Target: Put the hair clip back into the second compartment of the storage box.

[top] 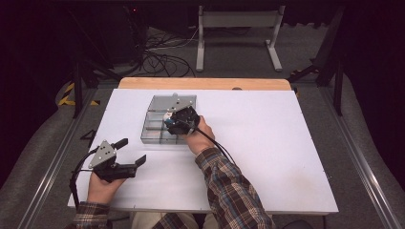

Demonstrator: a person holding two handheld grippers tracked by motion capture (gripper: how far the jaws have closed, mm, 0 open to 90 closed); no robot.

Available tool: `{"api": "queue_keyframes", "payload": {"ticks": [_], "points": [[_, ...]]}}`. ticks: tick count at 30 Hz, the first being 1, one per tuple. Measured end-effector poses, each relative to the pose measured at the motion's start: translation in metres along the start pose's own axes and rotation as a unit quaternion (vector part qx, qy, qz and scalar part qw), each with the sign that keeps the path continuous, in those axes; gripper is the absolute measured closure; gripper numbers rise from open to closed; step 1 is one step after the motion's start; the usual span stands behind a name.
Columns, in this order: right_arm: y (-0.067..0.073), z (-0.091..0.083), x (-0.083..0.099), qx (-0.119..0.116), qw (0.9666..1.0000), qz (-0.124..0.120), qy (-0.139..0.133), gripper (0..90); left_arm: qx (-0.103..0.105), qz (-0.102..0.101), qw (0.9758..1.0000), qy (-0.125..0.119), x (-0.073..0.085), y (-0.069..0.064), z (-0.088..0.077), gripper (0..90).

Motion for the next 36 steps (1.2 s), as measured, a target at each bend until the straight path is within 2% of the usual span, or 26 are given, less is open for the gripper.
{"api": "queue_keyframes", "payload": {"ticks": [14,18,21,27,36], "points": [[-0.012,0.020,0.002,0.004,0.9998,0.017,0.001,35.5,-0.003,0.002,1.0000,0.003,0.001,0.001,0.000,7.8],[-0.011,0.022,0.002,-0.007,0.9996,0.027,-0.004,35.5,-0.001,-0.002,1.0000,0.004,0.001,0.000,0.001,7.7],[-0.012,0.024,0.000,-0.009,0.9997,0.021,-0.003,35.4,-0.002,-0.002,1.0000,0.004,0.001,0.001,0.000,7.7],[-0.012,0.029,0.000,-0.013,0.9996,0.023,-0.007,34.2,-0.002,0.000,1.0000,0.003,0.001,0.001,0.001,7.8],[-0.016,0.030,0.004,-0.005,0.9997,0.022,0.000,33.4,-0.002,-0.001,1.0000,0.003,0.001,0.001,0.000,7.8]]}}
Point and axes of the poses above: each handheld gripper's, and its own axes: z roughly forward along the jaws, x roughly out of its underside, y roughly to its left, the point moved 10 cm from there along z, roughly forward along the jaws, and after that the axes turned 14 degrees about -x, right-handed, at the moved point
